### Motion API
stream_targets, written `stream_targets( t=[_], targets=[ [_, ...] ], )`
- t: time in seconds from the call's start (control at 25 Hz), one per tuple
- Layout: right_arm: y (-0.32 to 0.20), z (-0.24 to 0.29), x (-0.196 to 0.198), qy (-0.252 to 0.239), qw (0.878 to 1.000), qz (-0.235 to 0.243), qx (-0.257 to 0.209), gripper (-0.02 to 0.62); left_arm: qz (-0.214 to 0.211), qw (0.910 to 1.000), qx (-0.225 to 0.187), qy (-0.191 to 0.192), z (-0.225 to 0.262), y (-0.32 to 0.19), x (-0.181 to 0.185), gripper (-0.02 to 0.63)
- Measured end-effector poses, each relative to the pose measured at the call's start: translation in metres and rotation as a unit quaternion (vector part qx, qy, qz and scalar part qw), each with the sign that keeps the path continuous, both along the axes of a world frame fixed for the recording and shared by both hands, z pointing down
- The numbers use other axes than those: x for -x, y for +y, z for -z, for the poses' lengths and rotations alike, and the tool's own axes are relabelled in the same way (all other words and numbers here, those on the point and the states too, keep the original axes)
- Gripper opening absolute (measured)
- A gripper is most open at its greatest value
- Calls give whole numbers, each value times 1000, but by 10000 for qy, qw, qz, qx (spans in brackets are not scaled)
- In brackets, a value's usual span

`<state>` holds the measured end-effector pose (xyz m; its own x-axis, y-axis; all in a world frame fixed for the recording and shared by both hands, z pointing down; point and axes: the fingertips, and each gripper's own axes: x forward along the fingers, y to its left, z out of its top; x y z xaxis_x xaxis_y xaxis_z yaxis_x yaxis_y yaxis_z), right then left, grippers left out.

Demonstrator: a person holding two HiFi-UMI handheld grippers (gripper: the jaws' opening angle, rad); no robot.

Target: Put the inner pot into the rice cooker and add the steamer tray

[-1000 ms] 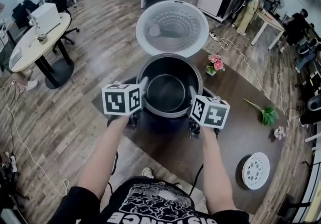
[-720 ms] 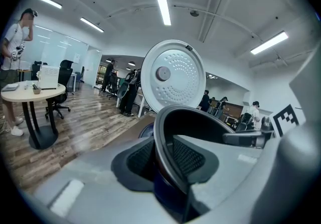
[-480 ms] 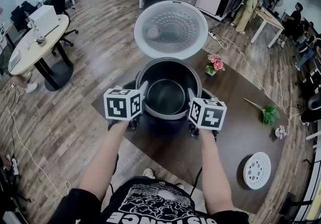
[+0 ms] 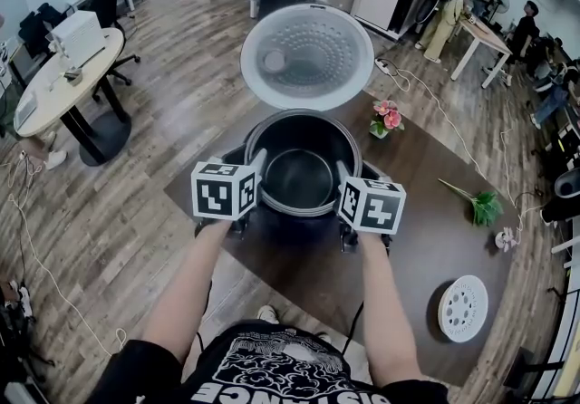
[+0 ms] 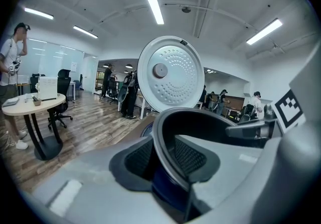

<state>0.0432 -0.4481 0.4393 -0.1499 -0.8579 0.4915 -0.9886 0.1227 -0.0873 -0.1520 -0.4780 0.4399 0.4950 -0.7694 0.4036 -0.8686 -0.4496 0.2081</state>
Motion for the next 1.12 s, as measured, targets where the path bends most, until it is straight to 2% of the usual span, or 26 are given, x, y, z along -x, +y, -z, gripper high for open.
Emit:
stream_targets(
  t=[0.28,0.48,0.76,1.12],
  targets=[
    [0,2,-3,-10,9999,-86,-62,156,-15,10000,22,3,0,0,-1,130],
    [1,-4,-4,343,9994,-25,-88,201,9,10000,-32,-64,-1,0,-1,140],
    [4,1,-3,204,9997,45,-158,199,-6,9999,-109,-34,5,2,-1,156],
    [22,25,-18,116,9985,64,-524,201,-52,9986,-506,-106,39,13,-18,172]
  ],
)
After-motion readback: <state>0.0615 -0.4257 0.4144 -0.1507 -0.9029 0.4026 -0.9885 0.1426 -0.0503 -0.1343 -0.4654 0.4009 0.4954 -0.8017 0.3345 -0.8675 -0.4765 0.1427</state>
